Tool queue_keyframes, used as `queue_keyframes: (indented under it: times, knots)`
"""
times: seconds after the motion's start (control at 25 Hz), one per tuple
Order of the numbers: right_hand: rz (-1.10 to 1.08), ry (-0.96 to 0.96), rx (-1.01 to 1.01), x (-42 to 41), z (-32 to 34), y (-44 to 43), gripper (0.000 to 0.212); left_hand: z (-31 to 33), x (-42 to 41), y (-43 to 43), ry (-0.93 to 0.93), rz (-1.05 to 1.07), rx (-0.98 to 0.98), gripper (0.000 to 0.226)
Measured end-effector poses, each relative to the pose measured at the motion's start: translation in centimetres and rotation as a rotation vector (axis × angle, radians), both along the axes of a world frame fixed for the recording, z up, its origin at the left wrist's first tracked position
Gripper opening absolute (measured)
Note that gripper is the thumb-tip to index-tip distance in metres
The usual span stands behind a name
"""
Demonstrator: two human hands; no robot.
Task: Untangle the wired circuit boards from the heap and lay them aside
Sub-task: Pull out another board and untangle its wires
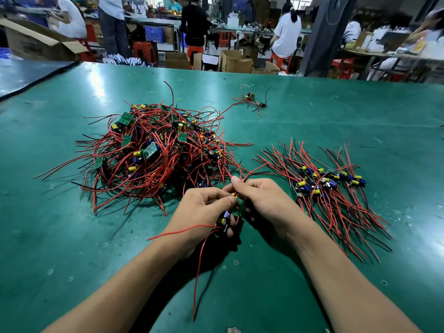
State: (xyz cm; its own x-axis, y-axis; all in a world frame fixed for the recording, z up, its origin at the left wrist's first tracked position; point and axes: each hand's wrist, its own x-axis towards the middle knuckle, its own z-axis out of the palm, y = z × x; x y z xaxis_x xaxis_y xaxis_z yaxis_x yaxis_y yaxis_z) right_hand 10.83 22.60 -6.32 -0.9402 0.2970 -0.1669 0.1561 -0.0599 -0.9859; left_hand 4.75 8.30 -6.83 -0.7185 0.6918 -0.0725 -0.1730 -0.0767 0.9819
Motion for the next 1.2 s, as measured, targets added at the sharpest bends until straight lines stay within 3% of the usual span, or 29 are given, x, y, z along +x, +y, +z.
queue_keyframes:
  times: [0.32, 0.8, 1.04, 1.2]
  knots:
    - [-0.286, 0.067, 0.07, -0.6, -0.3, 1.0, 0.034, 0.5, -0.1, -0.3, 0.02, -0.027, -0.037, 0.014]
    - [-0.307, 0.106, -0.28, -0.6, 0.4, 1.7, 0.033, 0.9, 0.0, -0.6, -0.001, -0.024, -0.036, 0.016]
    - [-0.245, 0.062, -0.589, -0.5, 1.4, 1.8, 0.038, 0.9, 0.1, -0.4, -0.026, -0.027, -0.025, 0.014]
    - [-0.255, 0.07, -0.533, -0.3, 1.4, 1.8, 0.038, 1.0, 0.2, -0.5, -0.021, -0.027, -0.037, 0.014]
